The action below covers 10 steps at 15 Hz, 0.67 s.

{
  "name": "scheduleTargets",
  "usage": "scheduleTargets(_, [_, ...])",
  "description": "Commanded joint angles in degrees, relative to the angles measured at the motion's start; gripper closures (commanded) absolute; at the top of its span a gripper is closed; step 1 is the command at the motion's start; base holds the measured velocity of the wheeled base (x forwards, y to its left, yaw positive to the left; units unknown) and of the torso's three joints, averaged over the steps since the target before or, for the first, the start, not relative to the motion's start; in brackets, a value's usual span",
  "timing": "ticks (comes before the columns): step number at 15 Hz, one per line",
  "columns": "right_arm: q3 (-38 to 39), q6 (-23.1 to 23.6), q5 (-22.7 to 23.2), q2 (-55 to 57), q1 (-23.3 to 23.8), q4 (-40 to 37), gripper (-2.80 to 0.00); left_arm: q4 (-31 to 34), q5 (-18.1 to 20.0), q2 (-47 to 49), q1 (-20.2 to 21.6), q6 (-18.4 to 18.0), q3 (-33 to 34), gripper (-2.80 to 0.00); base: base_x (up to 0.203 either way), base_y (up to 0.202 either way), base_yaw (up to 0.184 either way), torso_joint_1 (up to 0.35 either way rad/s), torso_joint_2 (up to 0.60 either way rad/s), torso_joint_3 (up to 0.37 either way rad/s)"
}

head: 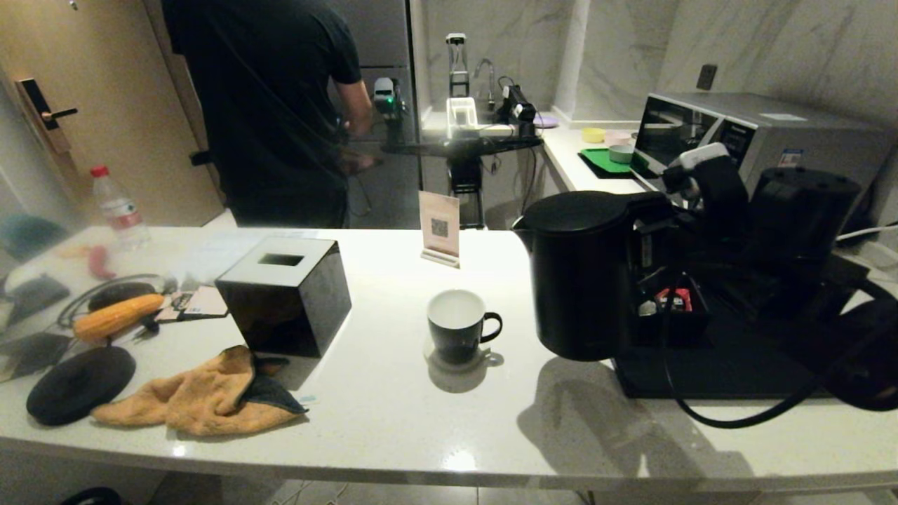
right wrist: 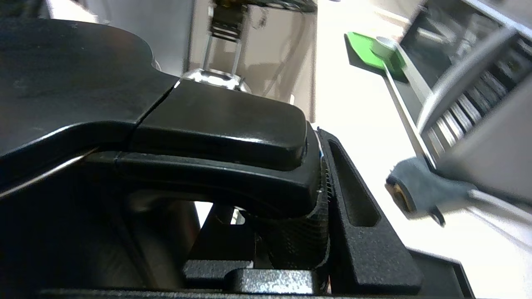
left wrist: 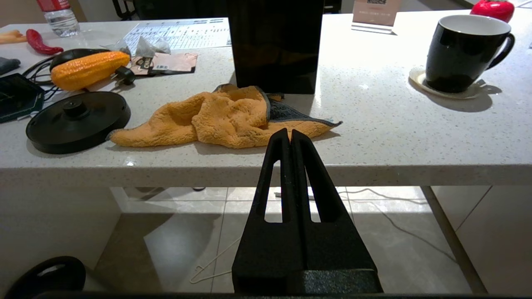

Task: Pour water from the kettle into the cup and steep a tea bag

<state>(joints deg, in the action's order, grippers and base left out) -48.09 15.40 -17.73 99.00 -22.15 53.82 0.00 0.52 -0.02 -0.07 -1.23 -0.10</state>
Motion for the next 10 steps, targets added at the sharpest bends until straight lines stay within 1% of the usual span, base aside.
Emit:
scheduleTargets(1, [-1.12,1.50,-0.14,1.95,-1.33,0.40,0.00,0.00,0.00,0.02,-0.01,0.00,0.01,0.00,0.000,0.000,0.000,0.000,0.00,0.000])
scheduleTargets(4, [-1.74,2.82,-0.28,2.86,-2.07,0.41,0.00,0.00,0.00,0.02,-0.01,0.00,0.01,0.00,0.000,0.000,0.000,0.000,0.00,0.000])
scheduleTargets(8, [-1.91,3.35,-0.66,3.48,-2.45,0.32,0.00,0.00,0.00,0.02,-0.01,0.00,0.01,0.00,0.000,0.000,0.000,0.000,0.00,0.000])
scheduleTargets(10, [-2.00,4.26,-1.88,3.65,-2.85,0.32,0.00,0.00,0.00,0.02,-0.01,0.00,0.01,0.00,0.000,0.000,0.000,0.000,0.00,0.000])
